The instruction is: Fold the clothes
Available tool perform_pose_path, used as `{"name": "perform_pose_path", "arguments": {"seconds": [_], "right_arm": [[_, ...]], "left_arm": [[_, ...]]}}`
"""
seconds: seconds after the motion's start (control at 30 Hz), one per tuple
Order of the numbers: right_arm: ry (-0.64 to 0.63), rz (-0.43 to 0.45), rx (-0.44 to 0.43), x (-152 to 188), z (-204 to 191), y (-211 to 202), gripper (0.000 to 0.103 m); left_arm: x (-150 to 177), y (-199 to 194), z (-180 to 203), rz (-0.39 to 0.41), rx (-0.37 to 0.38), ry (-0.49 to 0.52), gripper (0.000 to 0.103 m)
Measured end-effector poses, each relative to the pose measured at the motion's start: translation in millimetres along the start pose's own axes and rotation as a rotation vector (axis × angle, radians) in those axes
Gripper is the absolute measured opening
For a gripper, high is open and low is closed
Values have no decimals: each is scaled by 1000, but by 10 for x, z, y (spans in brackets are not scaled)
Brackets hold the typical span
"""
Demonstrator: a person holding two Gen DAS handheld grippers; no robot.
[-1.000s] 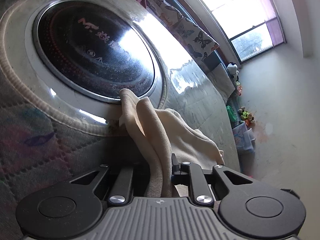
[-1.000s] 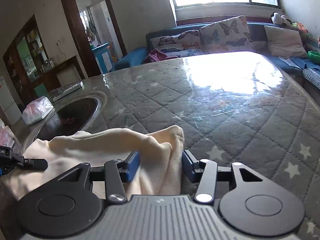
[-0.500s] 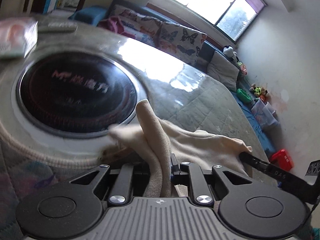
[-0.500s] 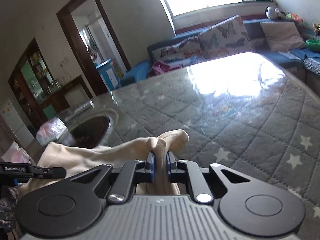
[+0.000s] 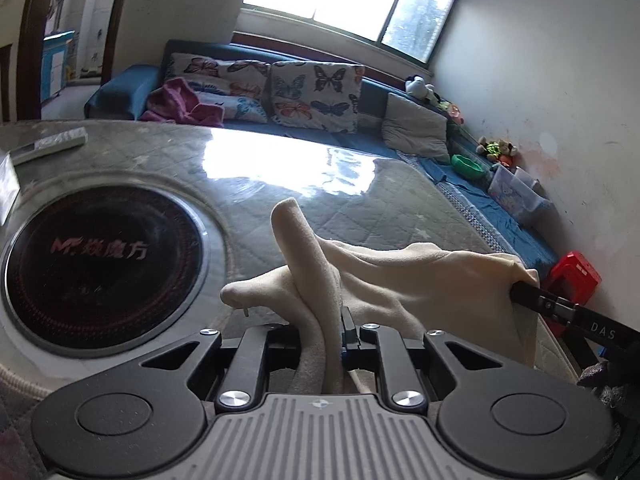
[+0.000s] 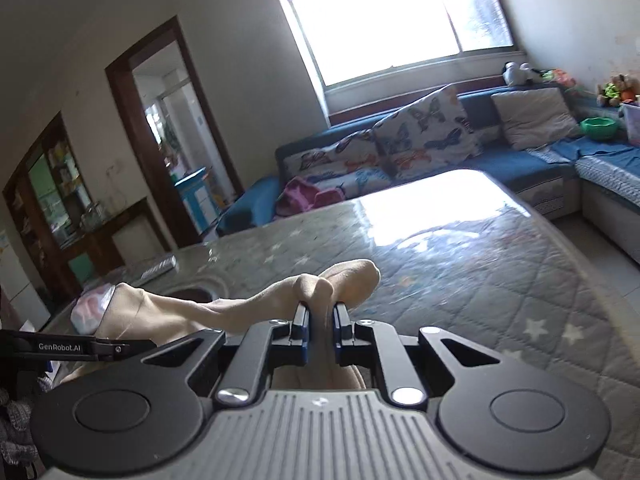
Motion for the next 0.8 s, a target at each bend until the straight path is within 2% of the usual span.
{"name": "perform_pose_path", "arguments": {"seconds": [0.27, 0.8], "right_arm": [[27, 45, 60, -57, 188, -233, 10], [55, 103, 117, -72, 425, -517, 10]], "left_arm": [[-15, 7, 358, 10, 22, 79, 17], [-10, 52, 747, 29, 43, 177, 17]]}}
Point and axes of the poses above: each gripper's, at about its wrist camera, not at the fingertips, and y roughly the way its jaws point, z to its right, x to its underside, the point moved 8 cm from there along y, roughly the way its jaws point, and after that the axes turned 11 degrees about -y, right-handed, at the moved point
